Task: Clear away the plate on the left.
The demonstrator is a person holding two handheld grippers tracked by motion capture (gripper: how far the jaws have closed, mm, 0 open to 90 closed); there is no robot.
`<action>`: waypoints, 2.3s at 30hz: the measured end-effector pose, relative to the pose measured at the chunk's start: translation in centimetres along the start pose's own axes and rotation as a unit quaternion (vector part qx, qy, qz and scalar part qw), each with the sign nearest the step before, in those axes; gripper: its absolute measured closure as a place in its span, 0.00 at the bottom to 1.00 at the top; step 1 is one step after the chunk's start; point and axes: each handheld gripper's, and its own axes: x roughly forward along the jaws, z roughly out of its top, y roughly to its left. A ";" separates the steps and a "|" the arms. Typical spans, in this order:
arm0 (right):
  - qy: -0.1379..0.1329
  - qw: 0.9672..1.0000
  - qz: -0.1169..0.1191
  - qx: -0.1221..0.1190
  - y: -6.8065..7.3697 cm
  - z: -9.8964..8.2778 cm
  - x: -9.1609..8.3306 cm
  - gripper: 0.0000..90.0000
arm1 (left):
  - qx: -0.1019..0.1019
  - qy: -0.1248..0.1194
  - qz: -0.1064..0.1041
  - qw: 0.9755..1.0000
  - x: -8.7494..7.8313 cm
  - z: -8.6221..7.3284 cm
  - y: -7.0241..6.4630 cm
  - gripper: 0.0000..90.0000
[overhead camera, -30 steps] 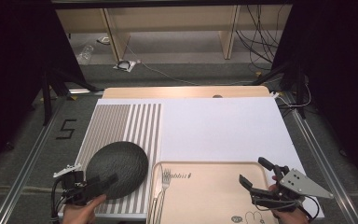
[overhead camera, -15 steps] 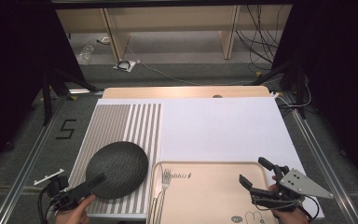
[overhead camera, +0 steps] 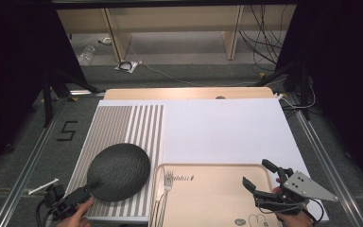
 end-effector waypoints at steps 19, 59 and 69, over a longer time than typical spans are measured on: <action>0.000 1.000 0.001 0.000 0.0 0.0 0.0 0.18 | -0.125 0.020 -0.028 0.992 1.2 -0.8 2.1 0.20; 0.003 1.000 0.003 0.000 0.1 -0.1 0.2 0.18 | -0.276 -0.040 -0.052 0.959 3.7 -4.5 2.5 0.71; 0.004 1.000 0.003 -0.001 0.1 0.0 0.2 0.18 | -0.288 -0.042 -0.044 0.956 3.8 -4.9 2.9 0.88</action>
